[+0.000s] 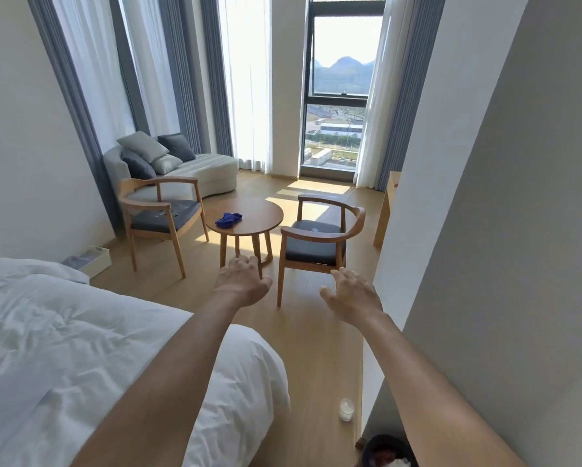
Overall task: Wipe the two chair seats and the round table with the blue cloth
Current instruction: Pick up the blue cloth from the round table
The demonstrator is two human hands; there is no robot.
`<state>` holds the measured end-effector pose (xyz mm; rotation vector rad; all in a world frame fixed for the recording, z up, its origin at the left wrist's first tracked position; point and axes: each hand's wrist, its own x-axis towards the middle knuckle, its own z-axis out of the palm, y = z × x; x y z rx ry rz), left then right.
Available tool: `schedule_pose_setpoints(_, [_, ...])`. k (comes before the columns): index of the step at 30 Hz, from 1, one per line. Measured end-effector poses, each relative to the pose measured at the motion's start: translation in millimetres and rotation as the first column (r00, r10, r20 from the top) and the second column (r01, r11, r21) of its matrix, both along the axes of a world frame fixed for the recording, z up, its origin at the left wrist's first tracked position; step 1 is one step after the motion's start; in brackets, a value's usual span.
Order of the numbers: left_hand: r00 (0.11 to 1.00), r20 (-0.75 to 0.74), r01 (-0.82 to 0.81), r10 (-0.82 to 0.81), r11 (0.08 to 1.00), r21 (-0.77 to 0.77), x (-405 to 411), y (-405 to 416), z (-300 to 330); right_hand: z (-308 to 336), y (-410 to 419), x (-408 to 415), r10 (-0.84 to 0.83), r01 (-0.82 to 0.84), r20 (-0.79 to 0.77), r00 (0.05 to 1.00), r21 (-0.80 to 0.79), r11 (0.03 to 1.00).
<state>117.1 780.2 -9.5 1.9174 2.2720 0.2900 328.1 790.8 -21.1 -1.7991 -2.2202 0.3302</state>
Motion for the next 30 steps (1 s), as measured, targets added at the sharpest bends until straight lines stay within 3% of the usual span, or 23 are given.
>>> schedule_pose_setpoints(17, [0.997, -0.004, -0.079, 0.079, 0.996, -0.039, -70.9, 292.7, -24.4, -10.0, 281.0, -69.9, 0.018, -0.016, 0.04, 0.999, -0.054, 0.998])
schedule_pose_setpoints(30, [0.995, 0.015, -0.101, 0.104, 0.989, -0.104, -113.5, 440.9, -32.1, -26.8, 447.9, -107.8, 0.045, -0.042, 0.037, 0.998, -0.08, 0.996])
